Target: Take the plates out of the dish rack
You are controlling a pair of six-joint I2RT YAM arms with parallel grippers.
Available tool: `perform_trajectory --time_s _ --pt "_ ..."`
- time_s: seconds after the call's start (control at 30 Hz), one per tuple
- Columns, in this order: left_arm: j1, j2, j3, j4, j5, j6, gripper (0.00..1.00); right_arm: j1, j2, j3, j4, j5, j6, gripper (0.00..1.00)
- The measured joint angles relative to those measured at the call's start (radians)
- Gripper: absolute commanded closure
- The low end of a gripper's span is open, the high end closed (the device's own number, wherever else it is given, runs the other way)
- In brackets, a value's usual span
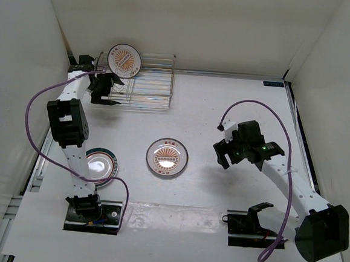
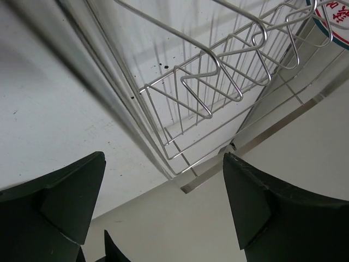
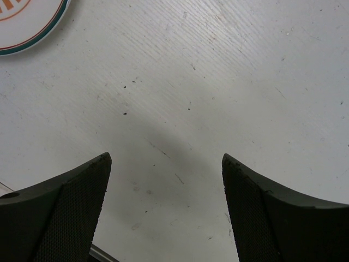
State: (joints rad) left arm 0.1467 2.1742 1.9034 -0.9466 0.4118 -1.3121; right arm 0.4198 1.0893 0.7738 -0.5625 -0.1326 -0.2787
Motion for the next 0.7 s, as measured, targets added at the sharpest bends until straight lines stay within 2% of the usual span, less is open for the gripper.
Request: perform_trajectory --time_s 0.1,0.13,0.23,0.33,0.43,0.47,0.67,0.7 --pt "0.0 0.018 0.0 0.017 0.018 0.013 0.1 -0.001 0.0 0.0 -0.012 0.003 -0.003 0.16" --pt "0.0 0.023 0.0 0.028 0.021 0.017 0.2 -0.002 0.001 0.0 -0.016 0.004 -0.003 0.16" --pt "-0.002 0.03 0.0 0.042 0.022 0.03 0.27 -0.004 0.001 0.0 -0.019 0.004 -0.005 0.16" --pt "0.0 0.03 -0.001 0.043 0.026 0.041 0.31 -0.008 0.001 0.0 -0.019 0.007 -0.006 0.16" --pt "0.001 0.027 -0.016 0.056 0.022 0.061 0.4 -0.012 0.001 0.0 -0.019 0.007 -0.006 0.16" --pt "0.001 0.024 -0.023 0.062 0.022 0.066 0.48 -0.013 0.001 0.0 -0.019 0.007 -0.006 0.16" --pt "0.002 -0.032 -0.138 0.163 0.038 0.096 0.78 -0.015 0.001 -0.003 -0.018 0.007 -0.004 0.16" --pt "0.003 -0.046 -0.162 0.182 0.045 0.095 0.86 -0.015 0.001 -0.005 -0.019 0.007 -0.002 0.16"
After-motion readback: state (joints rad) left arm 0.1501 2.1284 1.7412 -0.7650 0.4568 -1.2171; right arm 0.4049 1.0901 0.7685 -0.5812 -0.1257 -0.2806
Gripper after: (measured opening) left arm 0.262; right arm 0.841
